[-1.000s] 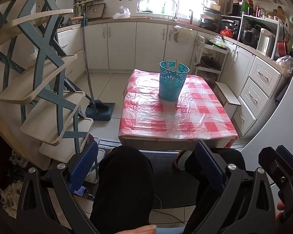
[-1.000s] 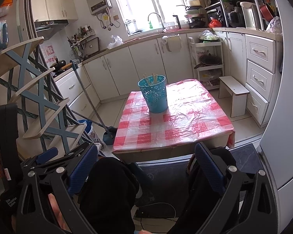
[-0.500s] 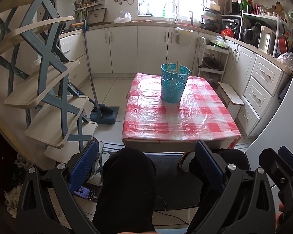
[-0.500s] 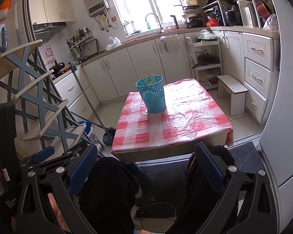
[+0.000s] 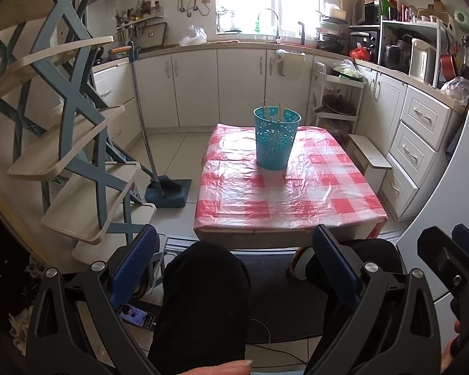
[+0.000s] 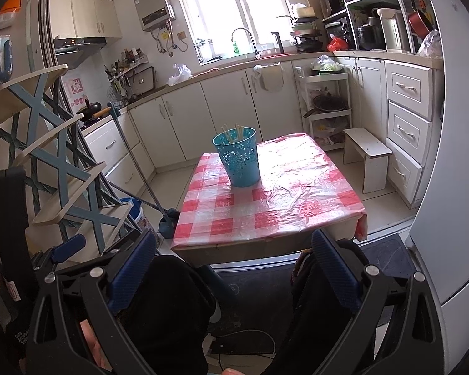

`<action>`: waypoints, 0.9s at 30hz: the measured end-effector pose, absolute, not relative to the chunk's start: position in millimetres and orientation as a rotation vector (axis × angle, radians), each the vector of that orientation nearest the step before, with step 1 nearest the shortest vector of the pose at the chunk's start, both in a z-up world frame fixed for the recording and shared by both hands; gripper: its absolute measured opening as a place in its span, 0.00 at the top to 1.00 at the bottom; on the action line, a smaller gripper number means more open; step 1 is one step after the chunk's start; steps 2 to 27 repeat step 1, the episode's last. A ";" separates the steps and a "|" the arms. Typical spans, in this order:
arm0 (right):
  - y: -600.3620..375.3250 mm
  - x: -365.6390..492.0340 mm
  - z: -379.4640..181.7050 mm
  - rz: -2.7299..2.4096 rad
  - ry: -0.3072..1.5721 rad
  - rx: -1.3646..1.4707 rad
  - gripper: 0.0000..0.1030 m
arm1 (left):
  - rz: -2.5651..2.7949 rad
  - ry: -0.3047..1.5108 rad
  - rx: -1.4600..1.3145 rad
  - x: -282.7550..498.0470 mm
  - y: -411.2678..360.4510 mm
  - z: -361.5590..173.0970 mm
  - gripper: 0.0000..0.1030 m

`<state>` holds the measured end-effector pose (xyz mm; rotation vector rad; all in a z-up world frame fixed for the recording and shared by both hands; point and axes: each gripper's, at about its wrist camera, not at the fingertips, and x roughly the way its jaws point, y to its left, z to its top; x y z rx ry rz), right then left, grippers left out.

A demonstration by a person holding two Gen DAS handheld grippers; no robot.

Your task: Organize utensils

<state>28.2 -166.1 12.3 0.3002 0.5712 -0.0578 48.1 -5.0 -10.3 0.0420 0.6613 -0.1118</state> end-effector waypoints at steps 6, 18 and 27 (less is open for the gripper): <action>-165.8 29.0 12.1 -0.061 0.571 0.298 0.07 | -0.117 0.659 0.036 48.4 -3.8 -10.2 0.07; -165.8 29.0 12.1 -0.061 0.571 0.298 0.07 | -0.117 0.659 0.036 48.4 -3.8 -10.2 0.07; -165.8 29.0 12.1 -0.061 0.571 0.298 0.07 | -0.117 0.659 0.036 48.4 -3.8 -10.2 0.07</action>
